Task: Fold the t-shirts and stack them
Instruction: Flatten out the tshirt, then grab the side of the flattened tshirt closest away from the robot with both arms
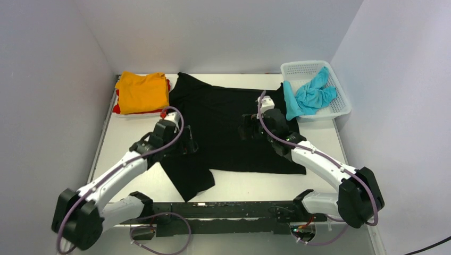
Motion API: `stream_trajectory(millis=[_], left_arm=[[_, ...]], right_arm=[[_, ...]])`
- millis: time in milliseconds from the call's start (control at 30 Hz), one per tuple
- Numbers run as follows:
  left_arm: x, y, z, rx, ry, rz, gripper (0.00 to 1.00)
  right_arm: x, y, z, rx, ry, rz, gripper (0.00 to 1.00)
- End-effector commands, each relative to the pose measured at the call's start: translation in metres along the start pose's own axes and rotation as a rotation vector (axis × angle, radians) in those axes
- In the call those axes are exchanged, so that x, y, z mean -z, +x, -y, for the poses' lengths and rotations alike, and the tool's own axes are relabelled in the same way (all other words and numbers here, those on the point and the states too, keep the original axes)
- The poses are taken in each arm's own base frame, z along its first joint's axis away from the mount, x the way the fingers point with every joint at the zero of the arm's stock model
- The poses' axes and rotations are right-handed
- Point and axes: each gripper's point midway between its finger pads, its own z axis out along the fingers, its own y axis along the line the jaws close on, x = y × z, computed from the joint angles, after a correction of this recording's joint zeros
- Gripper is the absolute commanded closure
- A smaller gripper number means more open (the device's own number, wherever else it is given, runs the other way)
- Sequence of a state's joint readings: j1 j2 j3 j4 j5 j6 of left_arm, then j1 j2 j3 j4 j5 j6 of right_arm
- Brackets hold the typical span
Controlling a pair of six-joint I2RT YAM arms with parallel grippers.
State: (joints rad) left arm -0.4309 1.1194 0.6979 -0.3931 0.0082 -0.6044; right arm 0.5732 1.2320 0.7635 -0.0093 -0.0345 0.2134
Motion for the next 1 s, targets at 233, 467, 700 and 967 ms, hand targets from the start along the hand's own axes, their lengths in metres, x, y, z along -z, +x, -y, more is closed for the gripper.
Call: stream_trajectory(millis=[233,467,700,967], left_arm=[[0.049,0.145,0.006,-0.025,0.096,-0.266,0.01],[0.058,0.175,-0.011,-0.165,-0.062,-0.354,0.11],[0.044,0.179,-0.009,-0.214,-0.120,-0.356,0.31],[0.033,0.186,-0.014,-0.212,-0.212,-0.351,0.60]], right_arm=[[0.059,0.004,0.081,-0.440,0.502,0.204,0.00],[0.070,0.011,0.082,-0.453,0.495,0.218,0.00],[0.075,0.019,0.088,-0.442,0.527,0.215,0.00],[0.082,0.028,0.097,-0.464,0.596,0.187,0.00]])
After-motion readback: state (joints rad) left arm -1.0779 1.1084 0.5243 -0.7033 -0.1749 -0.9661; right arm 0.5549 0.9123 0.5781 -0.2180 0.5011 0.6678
